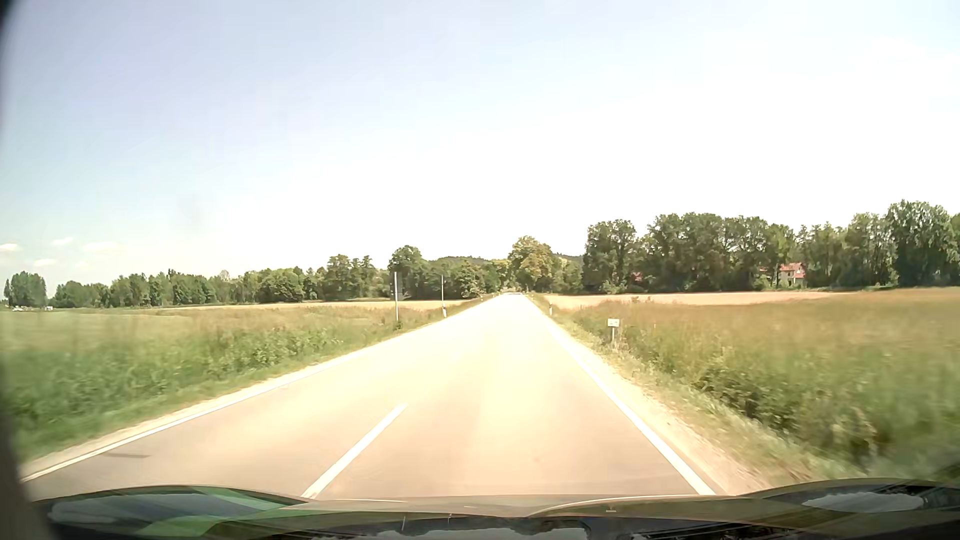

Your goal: Follow the waypoints while adhering to traffic rules and regulations

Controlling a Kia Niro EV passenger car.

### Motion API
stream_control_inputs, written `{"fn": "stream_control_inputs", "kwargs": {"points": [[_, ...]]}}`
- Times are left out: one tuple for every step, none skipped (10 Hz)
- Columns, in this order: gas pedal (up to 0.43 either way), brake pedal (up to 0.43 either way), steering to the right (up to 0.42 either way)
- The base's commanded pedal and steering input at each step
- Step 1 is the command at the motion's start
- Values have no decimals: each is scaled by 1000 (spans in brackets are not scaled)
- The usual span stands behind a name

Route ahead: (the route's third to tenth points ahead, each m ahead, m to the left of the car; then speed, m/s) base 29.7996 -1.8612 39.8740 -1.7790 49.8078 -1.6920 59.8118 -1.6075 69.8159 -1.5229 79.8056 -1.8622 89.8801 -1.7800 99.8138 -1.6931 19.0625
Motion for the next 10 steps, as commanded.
{"fn": "stream_control_inputs", "kwargs": {"points": [[197,0,-1],[157,0,-1],[150,0,-1],[150,0,-1],[157,0,-1],[177,0,-1],[197,0,-1],[209,0,-1],[209,0,-1],[220,0,-1]]}}
